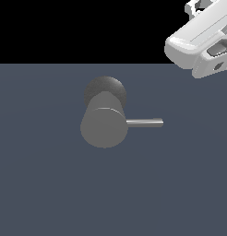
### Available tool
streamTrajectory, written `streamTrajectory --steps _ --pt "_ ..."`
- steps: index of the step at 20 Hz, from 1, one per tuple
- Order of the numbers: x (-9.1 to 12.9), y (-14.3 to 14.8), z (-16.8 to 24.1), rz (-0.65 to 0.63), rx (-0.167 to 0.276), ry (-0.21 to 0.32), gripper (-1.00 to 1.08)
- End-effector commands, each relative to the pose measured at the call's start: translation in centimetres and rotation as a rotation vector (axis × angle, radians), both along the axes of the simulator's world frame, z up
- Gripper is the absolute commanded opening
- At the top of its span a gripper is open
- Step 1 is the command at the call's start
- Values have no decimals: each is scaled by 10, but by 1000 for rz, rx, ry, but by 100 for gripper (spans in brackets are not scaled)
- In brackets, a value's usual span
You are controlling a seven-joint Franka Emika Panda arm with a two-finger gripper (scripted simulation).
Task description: Turn on the faucet by rotating a designated handle.
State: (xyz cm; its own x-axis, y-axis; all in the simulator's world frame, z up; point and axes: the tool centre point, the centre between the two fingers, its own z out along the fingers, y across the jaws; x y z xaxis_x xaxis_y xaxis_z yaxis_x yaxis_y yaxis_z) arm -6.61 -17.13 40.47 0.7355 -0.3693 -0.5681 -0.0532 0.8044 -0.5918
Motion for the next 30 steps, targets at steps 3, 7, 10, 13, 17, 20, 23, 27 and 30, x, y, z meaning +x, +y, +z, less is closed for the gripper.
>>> streamTrajectory --steps 3,7,10,13,17,20,23,27,30 --pt "10 -10 -53 -58 116 111 -100" --pt "14 -14 -104 -109 208 217 -100" --pt "14 -15 -143 -147 270 302 -100" --pt "12 -14 -182 -184 325 387 -100" --pt "5 -12 -225 -225 379 485 -100" --pt "0 -9 -250 -249 407 544 -100" --pt "-5 -7 -269 -267 427 590 -100" --pt "-12 -5 -288 -287 449 636 -100" --pt "-15 -4 -298 -297 459 659 -100"
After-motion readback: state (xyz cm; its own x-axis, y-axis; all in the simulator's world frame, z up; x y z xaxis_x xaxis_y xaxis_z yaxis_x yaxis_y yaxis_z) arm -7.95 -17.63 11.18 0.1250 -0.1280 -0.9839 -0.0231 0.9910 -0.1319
